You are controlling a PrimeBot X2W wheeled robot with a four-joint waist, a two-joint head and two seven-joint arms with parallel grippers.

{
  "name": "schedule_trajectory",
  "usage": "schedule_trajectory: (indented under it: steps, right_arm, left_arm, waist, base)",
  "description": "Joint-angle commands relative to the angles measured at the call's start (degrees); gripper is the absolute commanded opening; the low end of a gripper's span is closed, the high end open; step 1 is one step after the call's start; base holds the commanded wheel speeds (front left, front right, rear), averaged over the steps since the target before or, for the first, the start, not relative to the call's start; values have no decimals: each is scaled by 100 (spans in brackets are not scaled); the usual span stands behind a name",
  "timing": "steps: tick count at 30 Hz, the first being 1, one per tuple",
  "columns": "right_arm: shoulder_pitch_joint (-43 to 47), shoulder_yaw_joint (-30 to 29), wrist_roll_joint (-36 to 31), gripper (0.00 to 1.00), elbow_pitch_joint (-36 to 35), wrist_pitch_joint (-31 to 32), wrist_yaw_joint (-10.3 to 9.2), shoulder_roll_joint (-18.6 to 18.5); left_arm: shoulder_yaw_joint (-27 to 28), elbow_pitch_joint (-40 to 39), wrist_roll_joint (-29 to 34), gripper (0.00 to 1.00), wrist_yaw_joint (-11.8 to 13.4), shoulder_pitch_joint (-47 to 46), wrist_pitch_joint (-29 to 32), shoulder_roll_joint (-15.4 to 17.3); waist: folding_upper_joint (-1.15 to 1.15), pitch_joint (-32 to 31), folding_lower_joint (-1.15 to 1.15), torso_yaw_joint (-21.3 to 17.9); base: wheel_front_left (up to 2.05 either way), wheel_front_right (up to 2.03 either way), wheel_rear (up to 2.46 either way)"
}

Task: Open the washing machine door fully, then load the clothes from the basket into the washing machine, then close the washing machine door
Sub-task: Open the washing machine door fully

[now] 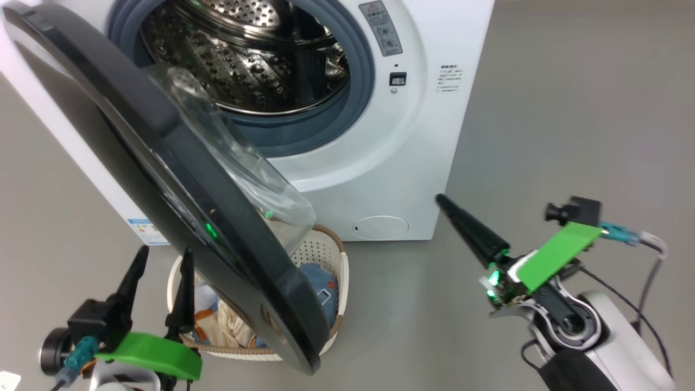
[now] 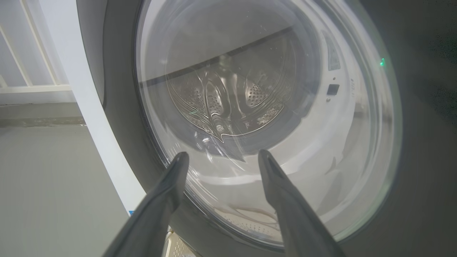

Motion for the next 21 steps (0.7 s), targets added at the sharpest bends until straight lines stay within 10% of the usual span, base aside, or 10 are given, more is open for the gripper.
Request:
schedule_trajectory:
  steps: [1,3,4,21]
  right_arm:
    - [28,36,-45,9,-200,-82,10,-5]
    - [129,-49,-217,49,-283,-352,10,-95]
    - [174,-95,-315,100,-327,-500,10,-127]
    - [1069,-472,-3266,100,-761,-2592,10,-597]
  left_arm:
    - [212,-137,48,100,-15,-43,-37,145]
    - [244,-145,58,100,-15,20,-37,151]
    - [262,-150,63,100,-15,54,-37,153]
    - [535,-474,153,100,36,679,-37,44]
  waist:
    - [0,-37,0,-40]
    - [0,-68,0,-83]
    - [0,-82,0,-108]
    - [0,-210,0,-458]
  base:
    - [0,0,0]
    - [0,0,0]
    - [0,0,0]
    - [0,0,0]
